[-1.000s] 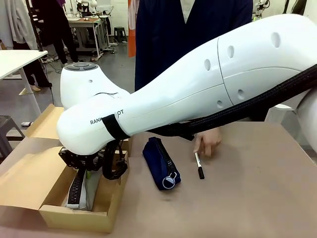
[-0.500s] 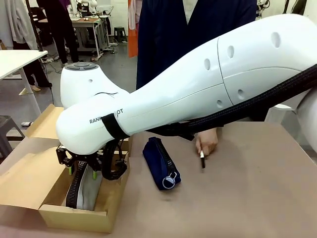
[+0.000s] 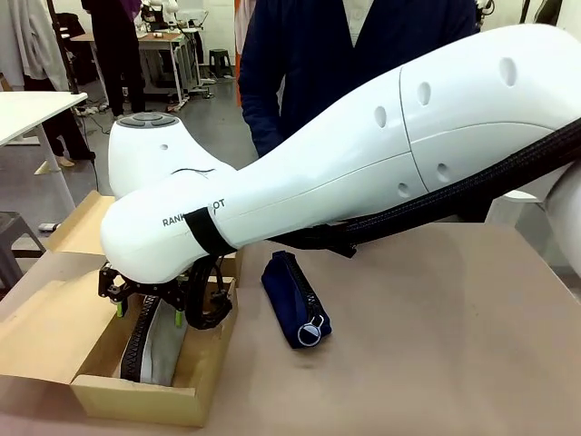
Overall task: Place items inside the box.
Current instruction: Pick up a Pencil pouch or Stapler and place it inside the Mailer Box closest to the robot.
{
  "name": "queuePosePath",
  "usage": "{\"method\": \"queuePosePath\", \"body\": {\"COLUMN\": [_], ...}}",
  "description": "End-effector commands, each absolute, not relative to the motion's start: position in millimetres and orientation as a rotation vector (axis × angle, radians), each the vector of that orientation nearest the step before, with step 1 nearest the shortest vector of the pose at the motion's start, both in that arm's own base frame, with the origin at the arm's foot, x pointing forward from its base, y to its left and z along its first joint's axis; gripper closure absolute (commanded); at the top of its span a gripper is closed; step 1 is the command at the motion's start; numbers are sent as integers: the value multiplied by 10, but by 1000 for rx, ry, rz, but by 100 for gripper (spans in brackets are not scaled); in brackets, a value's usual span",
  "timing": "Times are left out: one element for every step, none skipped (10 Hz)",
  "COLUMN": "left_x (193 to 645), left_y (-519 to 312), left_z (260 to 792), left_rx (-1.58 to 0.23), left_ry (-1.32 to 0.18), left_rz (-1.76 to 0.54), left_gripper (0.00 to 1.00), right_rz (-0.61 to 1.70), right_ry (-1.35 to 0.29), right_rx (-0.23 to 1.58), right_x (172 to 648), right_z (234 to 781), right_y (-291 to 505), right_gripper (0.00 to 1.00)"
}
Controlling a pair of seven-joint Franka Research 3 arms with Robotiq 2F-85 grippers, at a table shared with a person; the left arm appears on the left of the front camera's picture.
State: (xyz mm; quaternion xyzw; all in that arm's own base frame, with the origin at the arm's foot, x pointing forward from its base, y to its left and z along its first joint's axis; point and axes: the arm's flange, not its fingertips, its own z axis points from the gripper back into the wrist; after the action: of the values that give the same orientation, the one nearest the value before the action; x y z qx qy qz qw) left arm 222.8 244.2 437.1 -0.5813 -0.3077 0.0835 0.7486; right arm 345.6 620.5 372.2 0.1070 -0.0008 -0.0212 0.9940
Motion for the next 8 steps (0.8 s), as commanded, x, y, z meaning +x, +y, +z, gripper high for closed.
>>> {"method": "queuePosePath", "body": {"left_x": [2231,2231,2231,2231,2231,2231,2231,2231], "left_y": [2435,2435,2435,2435,2435,2435,2435,2435], "left_z": [4396,4396,4396,4396,4396,4396,4396,4396], "left_rx": [-1284,-1284,-1284,-1284,-1284,-1284,-1284,-1284], "left_ry": [-698,-698,-698,-698,-698,-698,-698,-698], "left_rz": [168,168,168,168,168,168,168,168], "left_gripper": [0,0,0,0,0,0,0,0], "right_rz": [78,154,225,295,327,372,326,313], "right_ry": [22,80,132,266,312,371,368,352], "right_rx": [251,284,333,386,377,390,464,528], "right_x": [3296,3181,3034,2823,2609,2400,2283,2254], "right_z": [3871,4003,4136,4267,4333,4365,4401,4408], "right_y": [6032,5823,5573,5251,4935,4644,4191,3809], "right_gripper": [0,0,0,0,0,0,0,0]}}
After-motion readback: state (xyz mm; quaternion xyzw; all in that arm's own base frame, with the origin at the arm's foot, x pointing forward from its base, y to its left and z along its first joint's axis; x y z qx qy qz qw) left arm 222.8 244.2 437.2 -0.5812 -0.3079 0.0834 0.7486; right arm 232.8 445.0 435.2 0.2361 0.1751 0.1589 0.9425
